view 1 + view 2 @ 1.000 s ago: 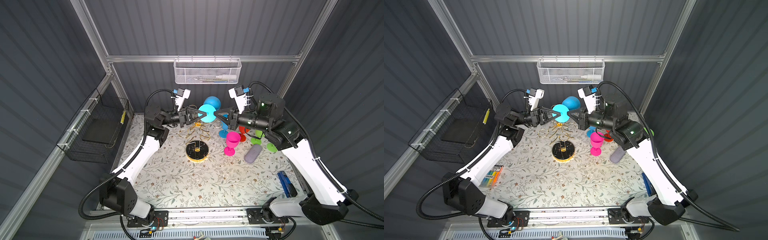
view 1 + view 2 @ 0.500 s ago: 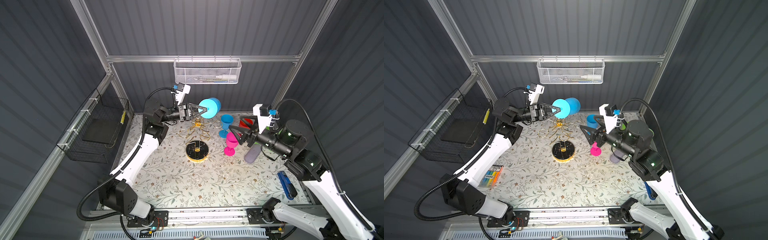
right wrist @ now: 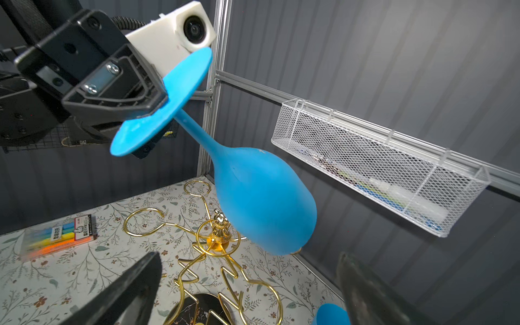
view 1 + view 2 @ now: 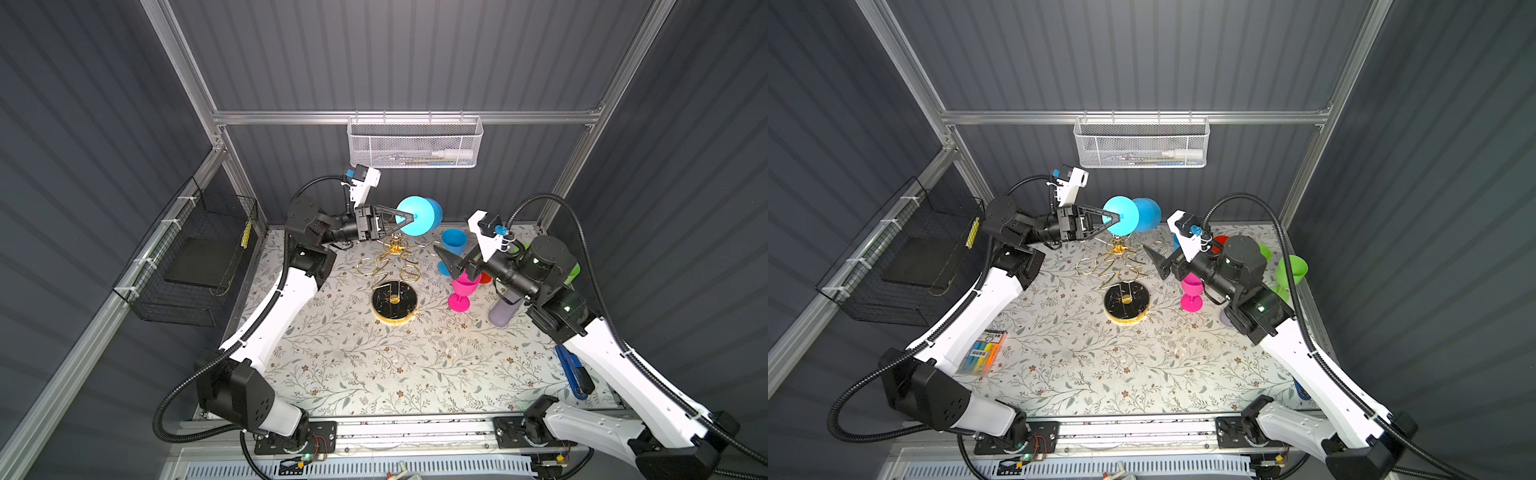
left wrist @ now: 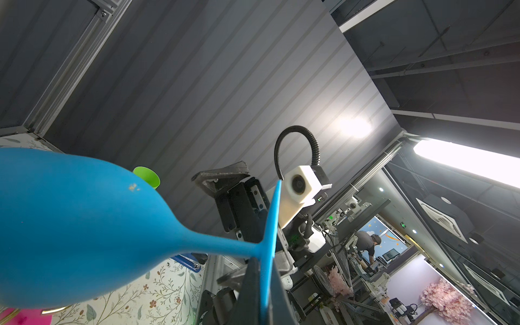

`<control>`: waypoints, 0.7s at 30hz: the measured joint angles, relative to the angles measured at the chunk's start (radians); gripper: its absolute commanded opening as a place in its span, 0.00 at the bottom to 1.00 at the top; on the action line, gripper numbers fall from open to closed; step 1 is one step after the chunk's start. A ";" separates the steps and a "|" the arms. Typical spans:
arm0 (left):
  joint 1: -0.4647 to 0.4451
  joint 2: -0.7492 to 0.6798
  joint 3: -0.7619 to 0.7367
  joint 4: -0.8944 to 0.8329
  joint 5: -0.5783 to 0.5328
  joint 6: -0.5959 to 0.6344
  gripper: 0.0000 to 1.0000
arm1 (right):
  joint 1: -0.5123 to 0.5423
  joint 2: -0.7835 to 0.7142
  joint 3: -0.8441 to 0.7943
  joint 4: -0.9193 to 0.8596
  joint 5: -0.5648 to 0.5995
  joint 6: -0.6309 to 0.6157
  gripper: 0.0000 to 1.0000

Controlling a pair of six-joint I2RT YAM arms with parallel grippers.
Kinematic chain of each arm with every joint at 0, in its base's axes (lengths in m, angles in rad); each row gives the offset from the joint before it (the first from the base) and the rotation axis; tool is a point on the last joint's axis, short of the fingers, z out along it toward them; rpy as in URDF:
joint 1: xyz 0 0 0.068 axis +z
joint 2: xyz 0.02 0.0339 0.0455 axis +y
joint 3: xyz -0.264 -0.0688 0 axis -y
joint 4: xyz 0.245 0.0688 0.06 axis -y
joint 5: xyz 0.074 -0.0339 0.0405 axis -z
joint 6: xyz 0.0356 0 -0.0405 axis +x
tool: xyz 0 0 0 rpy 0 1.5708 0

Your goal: Take the wine glass off the wine glass rack

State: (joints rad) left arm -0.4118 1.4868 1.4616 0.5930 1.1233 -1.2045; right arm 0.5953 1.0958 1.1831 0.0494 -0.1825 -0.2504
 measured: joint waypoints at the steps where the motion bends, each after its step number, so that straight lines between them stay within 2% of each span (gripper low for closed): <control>1: 0.000 0.000 0.000 0.002 0.000 -0.005 0.00 | 0.000 0.014 0.000 0.015 -0.002 -0.012 0.99; 13: 0.000 0.000 0.002 0.032 0.003 -0.041 0.00 | 0.000 0.190 0.044 0.150 -0.004 -0.063 0.99; 21: 0.000 0.000 0.004 0.058 0.004 -0.070 0.00 | 0.000 0.249 0.093 0.222 0.008 -0.065 0.99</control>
State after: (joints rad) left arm -0.4118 1.4868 1.4654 0.6510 1.1271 -1.2743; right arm 0.5957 1.3449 1.2762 0.2714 -0.1741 -0.3153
